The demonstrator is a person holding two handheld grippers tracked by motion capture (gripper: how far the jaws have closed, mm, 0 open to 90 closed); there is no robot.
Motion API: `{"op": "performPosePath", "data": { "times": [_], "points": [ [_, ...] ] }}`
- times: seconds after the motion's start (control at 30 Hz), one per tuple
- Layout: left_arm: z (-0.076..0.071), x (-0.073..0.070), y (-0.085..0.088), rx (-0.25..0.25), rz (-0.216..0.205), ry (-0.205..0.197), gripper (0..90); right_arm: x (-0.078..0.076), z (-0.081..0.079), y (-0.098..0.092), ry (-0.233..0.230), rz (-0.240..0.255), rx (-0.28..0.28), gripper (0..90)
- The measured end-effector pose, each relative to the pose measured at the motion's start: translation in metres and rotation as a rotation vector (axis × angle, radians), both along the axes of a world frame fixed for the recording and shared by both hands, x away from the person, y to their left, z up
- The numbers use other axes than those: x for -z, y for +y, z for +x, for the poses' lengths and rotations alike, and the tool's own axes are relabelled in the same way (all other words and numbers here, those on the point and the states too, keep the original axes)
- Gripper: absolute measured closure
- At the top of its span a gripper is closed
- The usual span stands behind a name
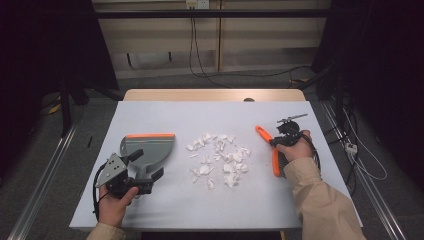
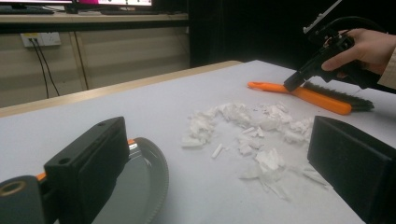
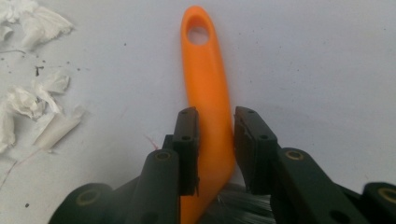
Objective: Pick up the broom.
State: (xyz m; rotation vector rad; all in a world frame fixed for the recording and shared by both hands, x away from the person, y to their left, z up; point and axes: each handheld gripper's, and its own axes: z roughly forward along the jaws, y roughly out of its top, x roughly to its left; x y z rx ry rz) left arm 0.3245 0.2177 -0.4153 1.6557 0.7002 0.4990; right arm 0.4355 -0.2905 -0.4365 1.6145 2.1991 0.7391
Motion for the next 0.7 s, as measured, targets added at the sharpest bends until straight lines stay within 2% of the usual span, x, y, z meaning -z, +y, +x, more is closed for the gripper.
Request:
{"op": "performPosePath", "data": {
  "times": [0.13, 0.27, 0.33, 0.5, 0.57, 0.63, 0.7],
  "points": [
    [0.000, 0.001, 0.001, 0.000, 0.004, 0.004, 5.0, 0.001, -0.001, 0.001, 0.019, -0.025, 0.016, 64.4],
    [0.000, 0.001, 0.001, 0.001, 0.006, 0.006, 5.0, 0.000, 0.002, 0.003, -0.022, -0.027, -0.003, 61.2],
    [0.001, 0.001, 0.001, 0.001, 0.004, 0.007, 5.0, 0.003, 0.008, 0.008, -0.017, -0.041, -0.030, 63.5],
    [0.001, 0.002, 0.002, -0.002, 0.003, 0.009, 5.0, 0.007, 0.011, 0.014, -0.018, -0.056, -0.045, 67.4],
    [0.001, 0.002, 0.002, -0.002, 0.005, 0.011, 5.0, 0.006, 0.010, 0.014, -0.015, -0.070, -0.059, 68.3],
    [0.001, 0.003, 0.003, -0.001, 0.005, 0.012, 5.0, 0.002, 0.002, 0.010, 0.027, -0.075, -0.078, 70.5],
    [0.000, 0.002, 0.004, -0.003, 0.005, 0.009, 5.0, 0.001, -0.001, 0.007, 0.033, -0.063, -0.090, 71.0]
  ]
}}
